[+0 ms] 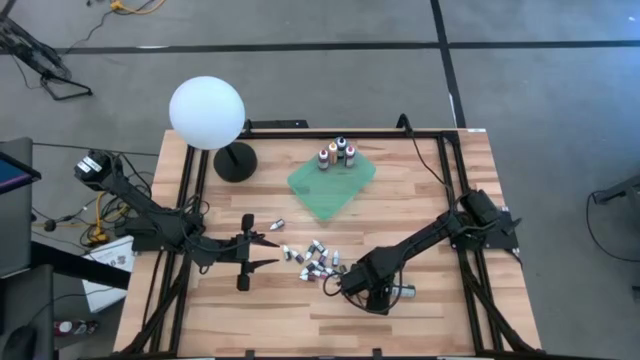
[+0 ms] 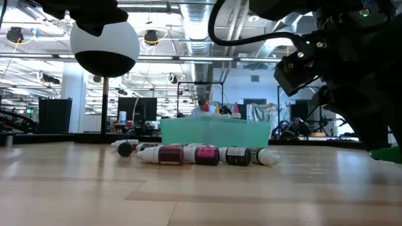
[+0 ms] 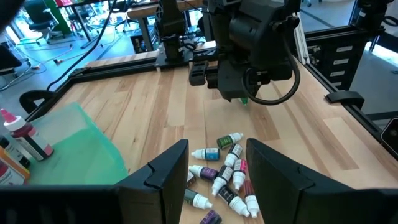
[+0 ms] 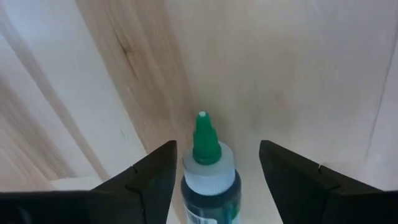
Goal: Pick & Place food coloring
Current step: Put the bottom green food coloring bottle into the green bin
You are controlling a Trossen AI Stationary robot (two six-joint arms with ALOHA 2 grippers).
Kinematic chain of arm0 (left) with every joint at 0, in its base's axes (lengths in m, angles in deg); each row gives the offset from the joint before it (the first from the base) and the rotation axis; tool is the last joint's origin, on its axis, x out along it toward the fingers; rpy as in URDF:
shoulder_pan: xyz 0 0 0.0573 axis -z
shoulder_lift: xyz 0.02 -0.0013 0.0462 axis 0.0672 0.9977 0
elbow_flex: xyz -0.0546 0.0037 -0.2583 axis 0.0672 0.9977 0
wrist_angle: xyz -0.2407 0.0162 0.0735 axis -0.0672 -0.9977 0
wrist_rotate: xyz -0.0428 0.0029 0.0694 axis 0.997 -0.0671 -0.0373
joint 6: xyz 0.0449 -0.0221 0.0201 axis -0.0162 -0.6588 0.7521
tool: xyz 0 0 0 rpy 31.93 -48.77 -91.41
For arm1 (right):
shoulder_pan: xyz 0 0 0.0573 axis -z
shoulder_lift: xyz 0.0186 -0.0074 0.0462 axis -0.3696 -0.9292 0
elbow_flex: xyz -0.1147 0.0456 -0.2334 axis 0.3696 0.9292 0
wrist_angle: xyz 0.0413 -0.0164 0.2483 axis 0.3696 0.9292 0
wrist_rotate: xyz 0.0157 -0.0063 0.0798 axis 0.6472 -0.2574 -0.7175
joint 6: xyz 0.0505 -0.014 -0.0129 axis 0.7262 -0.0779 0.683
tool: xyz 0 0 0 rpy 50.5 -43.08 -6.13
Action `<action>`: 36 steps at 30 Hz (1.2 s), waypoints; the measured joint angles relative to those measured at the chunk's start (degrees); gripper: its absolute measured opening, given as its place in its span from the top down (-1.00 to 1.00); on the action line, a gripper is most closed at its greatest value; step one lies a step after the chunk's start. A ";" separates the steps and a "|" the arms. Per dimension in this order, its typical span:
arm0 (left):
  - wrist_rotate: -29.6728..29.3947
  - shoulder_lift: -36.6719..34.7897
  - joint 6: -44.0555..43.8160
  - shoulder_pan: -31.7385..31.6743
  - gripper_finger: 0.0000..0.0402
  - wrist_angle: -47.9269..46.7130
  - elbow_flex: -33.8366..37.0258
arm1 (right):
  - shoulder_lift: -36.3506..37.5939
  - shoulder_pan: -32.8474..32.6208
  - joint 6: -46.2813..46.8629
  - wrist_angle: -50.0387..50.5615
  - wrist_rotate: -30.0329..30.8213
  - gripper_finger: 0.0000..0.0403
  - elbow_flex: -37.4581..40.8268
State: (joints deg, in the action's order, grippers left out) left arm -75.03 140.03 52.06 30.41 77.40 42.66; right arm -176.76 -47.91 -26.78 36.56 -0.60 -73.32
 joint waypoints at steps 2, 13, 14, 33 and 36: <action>0.00 0.00 -0.02 0.00 0.22 0.00 0.00 | 0.00 0.00 0.04 0.01 0.01 -0.11 0.00; 0.02 0.00 -0.04 0.00 0.22 0.00 0.00 | 0.00 0.00 3.79 0.00 0.18 -0.11 0.21; 0.01 0.00 -0.05 0.00 0.22 0.00 0.00 | 0.00 -0.01 4.07 -0.01 0.11 -0.11 0.39; 0.00 0.00 -0.57 -0.02 0.22 0.44 0.00 | 0.00 -0.76 3.40 -0.89 -1.18 -0.11 2.84; 0.00 0.00 -0.61 -0.02 0.22 0.45 0.00 | 0.00 -0.76 3.13 -1.15 -1.16 -0.11 2.84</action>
State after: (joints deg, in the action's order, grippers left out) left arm -75.03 140.03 51.45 30.39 77.85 42.66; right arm -176.76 -48.67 -23.64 35.41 -1.76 -70.48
